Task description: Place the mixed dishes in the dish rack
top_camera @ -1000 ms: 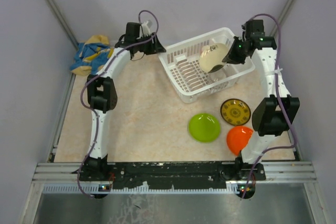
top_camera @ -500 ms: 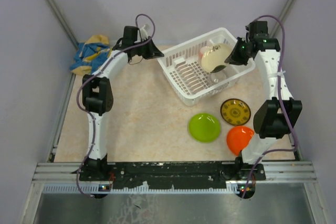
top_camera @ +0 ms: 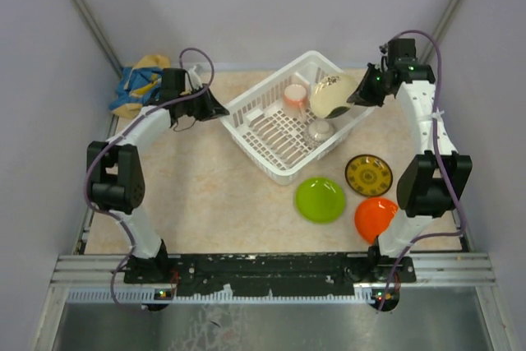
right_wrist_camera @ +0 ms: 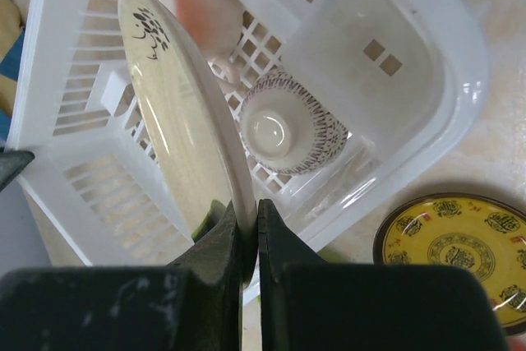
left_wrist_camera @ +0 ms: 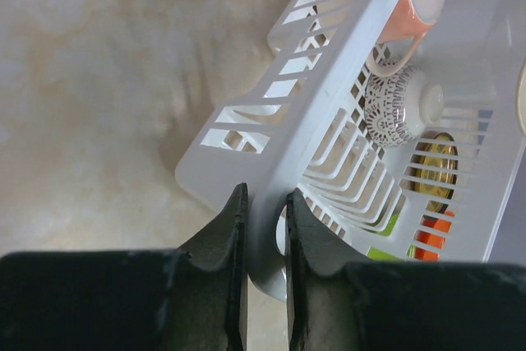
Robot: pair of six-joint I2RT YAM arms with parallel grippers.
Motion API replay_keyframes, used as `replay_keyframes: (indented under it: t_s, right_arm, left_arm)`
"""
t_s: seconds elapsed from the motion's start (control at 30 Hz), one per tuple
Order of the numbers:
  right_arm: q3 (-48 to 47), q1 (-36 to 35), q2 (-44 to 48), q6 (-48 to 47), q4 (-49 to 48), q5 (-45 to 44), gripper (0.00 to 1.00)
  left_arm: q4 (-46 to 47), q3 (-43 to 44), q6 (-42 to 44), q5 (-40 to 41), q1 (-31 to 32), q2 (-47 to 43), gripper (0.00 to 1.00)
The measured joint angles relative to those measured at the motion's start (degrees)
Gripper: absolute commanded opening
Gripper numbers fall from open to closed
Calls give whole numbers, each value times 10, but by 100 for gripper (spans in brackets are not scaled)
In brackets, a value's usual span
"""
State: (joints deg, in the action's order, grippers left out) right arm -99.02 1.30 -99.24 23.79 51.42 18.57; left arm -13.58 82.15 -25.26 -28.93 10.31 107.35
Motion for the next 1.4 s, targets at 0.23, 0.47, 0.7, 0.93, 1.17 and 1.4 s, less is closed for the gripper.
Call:
replay_keyframes:
  t_s: [0.23, 0.47, 0.7, 0.93, 1.17, 1.4]
  right_arm:
    - [2, -4, 2, 0, -13, 19, 0]
    - [4, -7, 24, 3, -22, 25, 0]
    - [12, -8, 86, 4, -30, 25, 0]
    - [40, -8, 114, 5, -38, 26, 0]
    - [42, -8, 114, 8, -38, 25, 0]
    - [41, -8, 114, 9, -32, 14, 0]
  left_arm:
    - [-17, -124, 7, 12, -37, -115, 0]
    - [-18, -199, -17, 8, -31, -181, 0]
    - [-41, -221, -38, 10, 32, -211, 36]
    - [-102, -216, -43, 30, 91, -216, 67]
    - [-166, -79, -3, 79, 85, -178, 77]
    - [-160, 116, 57, 92, 84, -48, 85]
